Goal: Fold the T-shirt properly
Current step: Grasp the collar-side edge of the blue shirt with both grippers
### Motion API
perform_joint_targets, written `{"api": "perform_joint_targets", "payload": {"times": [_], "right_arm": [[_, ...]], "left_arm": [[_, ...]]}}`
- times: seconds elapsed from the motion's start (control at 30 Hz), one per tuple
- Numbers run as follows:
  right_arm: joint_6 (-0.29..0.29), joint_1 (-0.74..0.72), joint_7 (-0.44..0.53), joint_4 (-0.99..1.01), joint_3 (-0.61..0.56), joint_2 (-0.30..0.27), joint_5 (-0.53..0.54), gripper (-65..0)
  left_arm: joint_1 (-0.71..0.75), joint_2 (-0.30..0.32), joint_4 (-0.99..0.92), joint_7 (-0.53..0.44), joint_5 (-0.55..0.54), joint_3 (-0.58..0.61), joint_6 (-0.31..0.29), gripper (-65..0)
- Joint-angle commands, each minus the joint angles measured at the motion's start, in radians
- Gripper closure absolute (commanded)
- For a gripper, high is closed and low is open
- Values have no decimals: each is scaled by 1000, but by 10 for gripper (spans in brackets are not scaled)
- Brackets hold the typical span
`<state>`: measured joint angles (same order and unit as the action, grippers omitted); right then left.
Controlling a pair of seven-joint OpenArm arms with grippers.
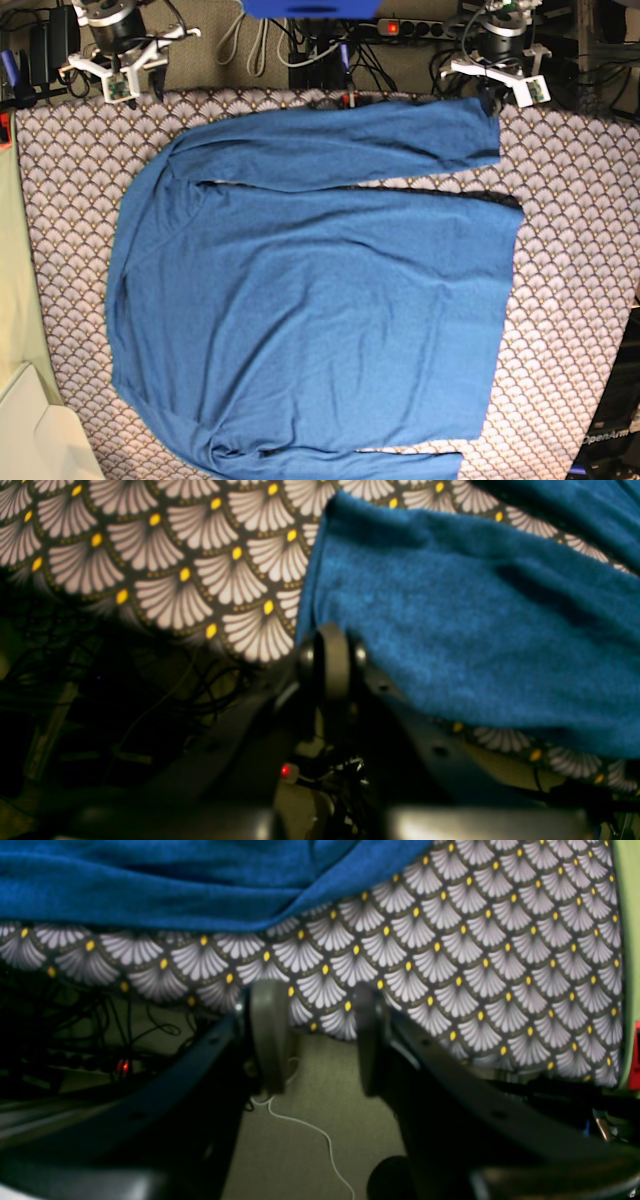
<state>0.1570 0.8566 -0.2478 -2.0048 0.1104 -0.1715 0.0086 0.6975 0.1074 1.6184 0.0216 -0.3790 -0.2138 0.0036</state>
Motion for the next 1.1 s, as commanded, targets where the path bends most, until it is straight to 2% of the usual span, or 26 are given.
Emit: {"api": "perform_joint_targets", "payload": {"times": [0.0, 0.23, 0.3, 0.43, 0.57, 0.83, 1.07], "right_arm": [[-1, 6, 28, -20, 2, -7, 4, -233], [8, -50, 20, -20, 2, -10, 4, -234], [59, -72, 12, -18, 4, -13, 4, -237], [141, -156, -112, -17, 5, 16, 4, -286], [183, -245, -235, -12, 5, 30, 4, -327], [187, -339, -318, 20, 5, 37, 4, -328], [192, -408, -324, 131, 94, 100, 4, -328]], "left_arm": [[11, 4, 20, -12, -4, -3, -1, -2], [18, 4, 52, -12, -4, -11, -1, -2], [20, 7, 53, -12, -4, -11, -1, -2], [20, 8, 53, -12, -4, -11, -1, -2], [20, 8, 53, -12, -4, -11, -1, -2], [20, 8, 53, -12, -4, -11, -1, -2], [20, 8, 70, -12, 2, -11, -1, -2]]}}
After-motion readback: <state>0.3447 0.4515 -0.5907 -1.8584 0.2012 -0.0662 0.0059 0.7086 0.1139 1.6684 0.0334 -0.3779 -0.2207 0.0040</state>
